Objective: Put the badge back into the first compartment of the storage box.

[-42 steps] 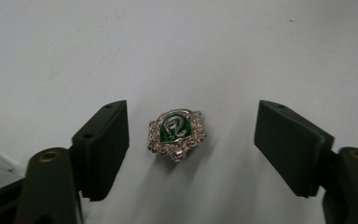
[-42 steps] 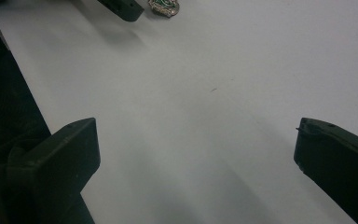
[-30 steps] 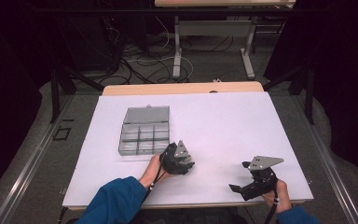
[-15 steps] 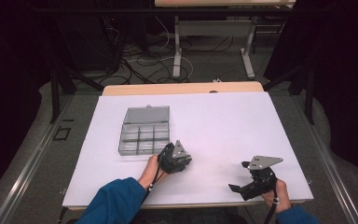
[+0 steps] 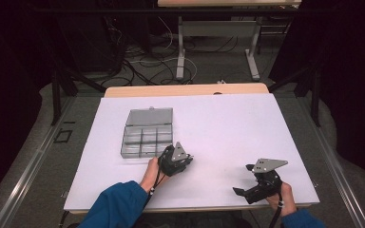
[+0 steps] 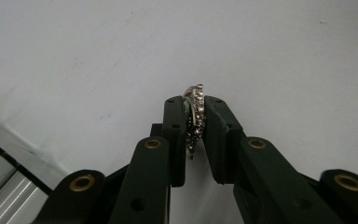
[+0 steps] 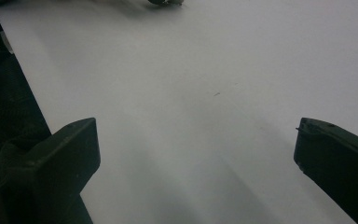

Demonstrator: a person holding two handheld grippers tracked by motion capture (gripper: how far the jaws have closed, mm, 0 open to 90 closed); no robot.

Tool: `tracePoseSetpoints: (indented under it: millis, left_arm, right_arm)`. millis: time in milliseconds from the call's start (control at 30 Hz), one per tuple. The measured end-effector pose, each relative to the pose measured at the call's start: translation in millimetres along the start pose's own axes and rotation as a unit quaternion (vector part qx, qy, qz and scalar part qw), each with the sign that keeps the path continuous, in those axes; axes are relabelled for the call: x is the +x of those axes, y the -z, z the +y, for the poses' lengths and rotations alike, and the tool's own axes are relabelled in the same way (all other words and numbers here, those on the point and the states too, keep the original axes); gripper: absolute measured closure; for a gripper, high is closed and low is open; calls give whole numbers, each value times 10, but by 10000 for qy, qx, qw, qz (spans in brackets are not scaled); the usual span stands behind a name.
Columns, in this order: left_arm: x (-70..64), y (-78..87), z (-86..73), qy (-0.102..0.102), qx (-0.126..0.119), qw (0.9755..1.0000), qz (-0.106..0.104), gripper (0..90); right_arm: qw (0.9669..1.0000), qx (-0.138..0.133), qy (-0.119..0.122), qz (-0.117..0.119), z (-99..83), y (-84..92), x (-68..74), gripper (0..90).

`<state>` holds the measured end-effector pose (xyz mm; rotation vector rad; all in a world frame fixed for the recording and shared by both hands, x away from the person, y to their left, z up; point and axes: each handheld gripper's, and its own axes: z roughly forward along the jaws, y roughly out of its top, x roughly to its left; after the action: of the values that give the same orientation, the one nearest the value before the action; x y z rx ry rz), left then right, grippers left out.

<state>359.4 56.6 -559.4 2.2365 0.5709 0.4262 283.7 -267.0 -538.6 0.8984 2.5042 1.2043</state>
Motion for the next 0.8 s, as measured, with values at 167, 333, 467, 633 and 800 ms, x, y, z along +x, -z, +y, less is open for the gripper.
tracePoseSetpoints:
  millis: [167, 333, 467, 633, 800]
  left_arm:
    - [23, 5, -8, 48, -24, 10000, -56, 813]
    - [32, 29, -4, 45, -36, 10000, -52, 815]
    - [39, 53, -9, 66, -76, 9999, -67, 815]
    - [47, 96, -7, 59, -91, 9999, -80, 815]
    - [50, 139, -8, 99, -148, 9998, -68, 815]
  right_arm:
    - [10000, 6, -4, -4, -1, 2, 3, 0]
    - [9999, -113, -12, -44, -7, -4, 6, 0]
    - [10000, -25, 51, -9, 3, -1, -8, 0]
    - [10000, -41, 67, -32, 3, -21, -5, 0]
    - [10000, -32, 48, -12, 8, -22, 4, 0]
